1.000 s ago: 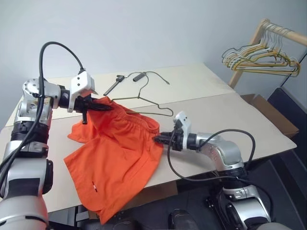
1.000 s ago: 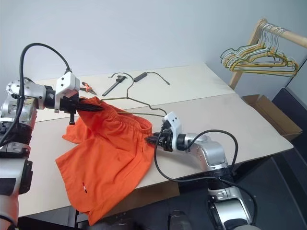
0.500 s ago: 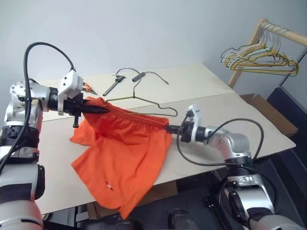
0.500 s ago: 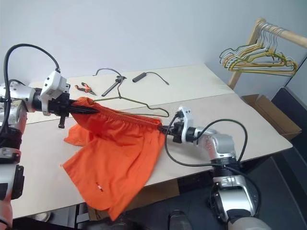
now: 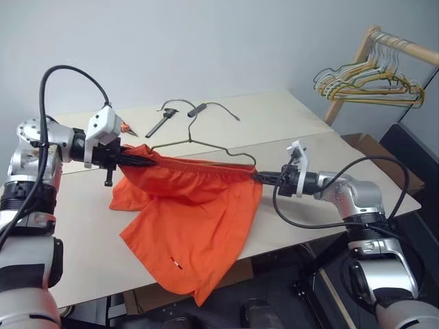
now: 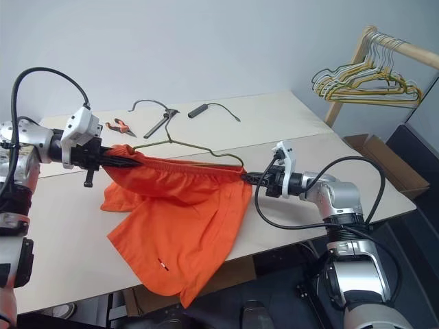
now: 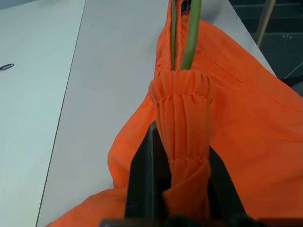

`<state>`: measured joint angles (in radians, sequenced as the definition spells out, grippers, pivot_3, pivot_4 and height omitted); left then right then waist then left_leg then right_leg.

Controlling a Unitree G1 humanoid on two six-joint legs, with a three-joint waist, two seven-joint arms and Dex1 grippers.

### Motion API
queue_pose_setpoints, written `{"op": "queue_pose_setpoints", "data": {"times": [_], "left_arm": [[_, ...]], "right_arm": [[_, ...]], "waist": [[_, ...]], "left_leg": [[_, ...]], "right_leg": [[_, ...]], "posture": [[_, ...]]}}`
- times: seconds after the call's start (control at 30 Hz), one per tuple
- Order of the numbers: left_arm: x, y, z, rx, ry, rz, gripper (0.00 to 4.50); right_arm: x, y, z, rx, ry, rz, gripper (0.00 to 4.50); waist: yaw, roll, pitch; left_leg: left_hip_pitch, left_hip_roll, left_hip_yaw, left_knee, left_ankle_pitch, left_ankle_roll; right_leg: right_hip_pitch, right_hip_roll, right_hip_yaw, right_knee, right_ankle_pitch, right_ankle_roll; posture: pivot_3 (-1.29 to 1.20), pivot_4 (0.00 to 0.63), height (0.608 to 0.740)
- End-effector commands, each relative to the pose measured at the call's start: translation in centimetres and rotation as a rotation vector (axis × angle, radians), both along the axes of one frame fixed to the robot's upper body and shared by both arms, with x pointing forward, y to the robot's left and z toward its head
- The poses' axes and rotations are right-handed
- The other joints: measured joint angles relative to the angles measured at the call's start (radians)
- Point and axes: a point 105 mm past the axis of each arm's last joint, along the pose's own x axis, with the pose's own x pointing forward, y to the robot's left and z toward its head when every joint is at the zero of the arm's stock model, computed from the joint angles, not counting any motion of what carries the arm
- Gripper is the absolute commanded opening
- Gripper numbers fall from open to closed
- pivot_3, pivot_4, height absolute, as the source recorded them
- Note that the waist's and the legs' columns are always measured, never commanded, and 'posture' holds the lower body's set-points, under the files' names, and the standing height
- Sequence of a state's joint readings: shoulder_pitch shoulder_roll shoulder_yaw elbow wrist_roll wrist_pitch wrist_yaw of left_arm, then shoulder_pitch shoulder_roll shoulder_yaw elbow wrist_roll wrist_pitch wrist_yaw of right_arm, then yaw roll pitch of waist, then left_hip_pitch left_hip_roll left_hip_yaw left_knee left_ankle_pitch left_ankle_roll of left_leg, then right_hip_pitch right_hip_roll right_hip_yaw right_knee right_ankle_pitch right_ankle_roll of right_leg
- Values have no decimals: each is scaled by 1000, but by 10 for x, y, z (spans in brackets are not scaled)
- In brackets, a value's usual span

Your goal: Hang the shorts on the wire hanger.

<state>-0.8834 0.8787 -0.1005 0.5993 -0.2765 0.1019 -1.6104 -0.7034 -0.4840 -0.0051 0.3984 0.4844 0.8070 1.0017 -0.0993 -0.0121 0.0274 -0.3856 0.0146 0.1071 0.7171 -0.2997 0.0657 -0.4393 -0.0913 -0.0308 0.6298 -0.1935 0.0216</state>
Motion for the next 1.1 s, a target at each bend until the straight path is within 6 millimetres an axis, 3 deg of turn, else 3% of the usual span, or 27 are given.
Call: {"op": "queue_pose_setpoints", "data": {"times": [0.03, 0.57, 1.1], "left_arm": [[-3, 18, 16, 30, -57, 47, 0], [-3, 39, 8, 114, -46, 134, 0], [10, 51, -8, 336, -74, 227, 0]], "right_arm": [[10, -29, 9, -57, -35, -93, 21], [19, -53, 10, -82, -35, -156, 21], [19, -46, 20, -191, -119, -101, 21]], "waist": [[0, 0, 0], [0, 0, 0], [2, 0, 0]], "left_leg": [[0, 0, 0, 0, 0, 0], [1, 0, 1, 0, 0, 0], [1, 0, 2, 0, 0, 0]], "right_leg": [[0, 0, 0, 0, 0, 0], [0, 0, 1, 0, 0, 0], [0, 0, 2, 0, 0, 0]], "posture": [[-95, 0, 740], [-86, 0, 740], [-88, 0, 740]]}}
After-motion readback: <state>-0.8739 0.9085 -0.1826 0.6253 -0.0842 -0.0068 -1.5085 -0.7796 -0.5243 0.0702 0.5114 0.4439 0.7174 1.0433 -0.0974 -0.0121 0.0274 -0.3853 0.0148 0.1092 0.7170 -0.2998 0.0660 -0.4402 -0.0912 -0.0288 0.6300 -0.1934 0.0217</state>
